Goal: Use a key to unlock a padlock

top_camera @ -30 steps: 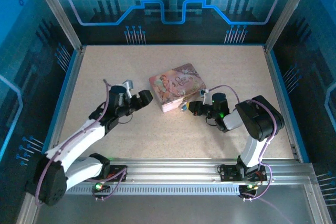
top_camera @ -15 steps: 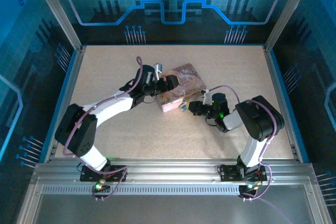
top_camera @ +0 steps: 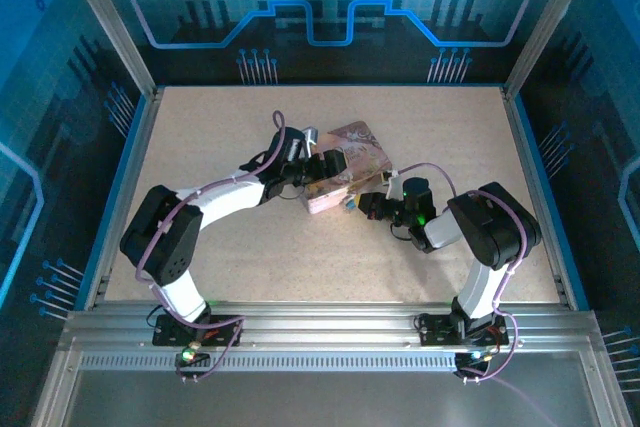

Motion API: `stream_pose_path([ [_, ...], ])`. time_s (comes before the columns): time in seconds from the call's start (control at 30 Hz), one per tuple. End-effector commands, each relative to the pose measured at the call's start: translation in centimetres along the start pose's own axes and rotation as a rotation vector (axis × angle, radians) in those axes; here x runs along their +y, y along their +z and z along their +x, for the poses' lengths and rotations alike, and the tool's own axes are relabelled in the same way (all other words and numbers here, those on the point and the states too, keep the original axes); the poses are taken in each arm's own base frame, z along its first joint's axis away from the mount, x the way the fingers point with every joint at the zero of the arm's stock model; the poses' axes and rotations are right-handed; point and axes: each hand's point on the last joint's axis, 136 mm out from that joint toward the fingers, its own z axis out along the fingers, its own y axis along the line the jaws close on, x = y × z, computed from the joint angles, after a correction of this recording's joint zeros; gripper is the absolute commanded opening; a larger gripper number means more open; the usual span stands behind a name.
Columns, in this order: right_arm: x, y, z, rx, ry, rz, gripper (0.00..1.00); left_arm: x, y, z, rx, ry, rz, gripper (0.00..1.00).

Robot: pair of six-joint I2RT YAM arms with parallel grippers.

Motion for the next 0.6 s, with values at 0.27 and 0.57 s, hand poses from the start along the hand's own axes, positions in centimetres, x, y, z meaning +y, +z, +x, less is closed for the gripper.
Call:
stream_pose_path([
  [0.27,1.2,-0.2,-3.5,-0.113,-0.007,-0.029,0.0,5.7,0.2,4.8,0.105,-0.023,-0.15,0.82],
  [0.57,0.9,-1.1,-4.9,-0.154,0.002,-0.037,0.0,7.0,-0.3,5.4,0.11,-0.043,-0.176,0.82],
])
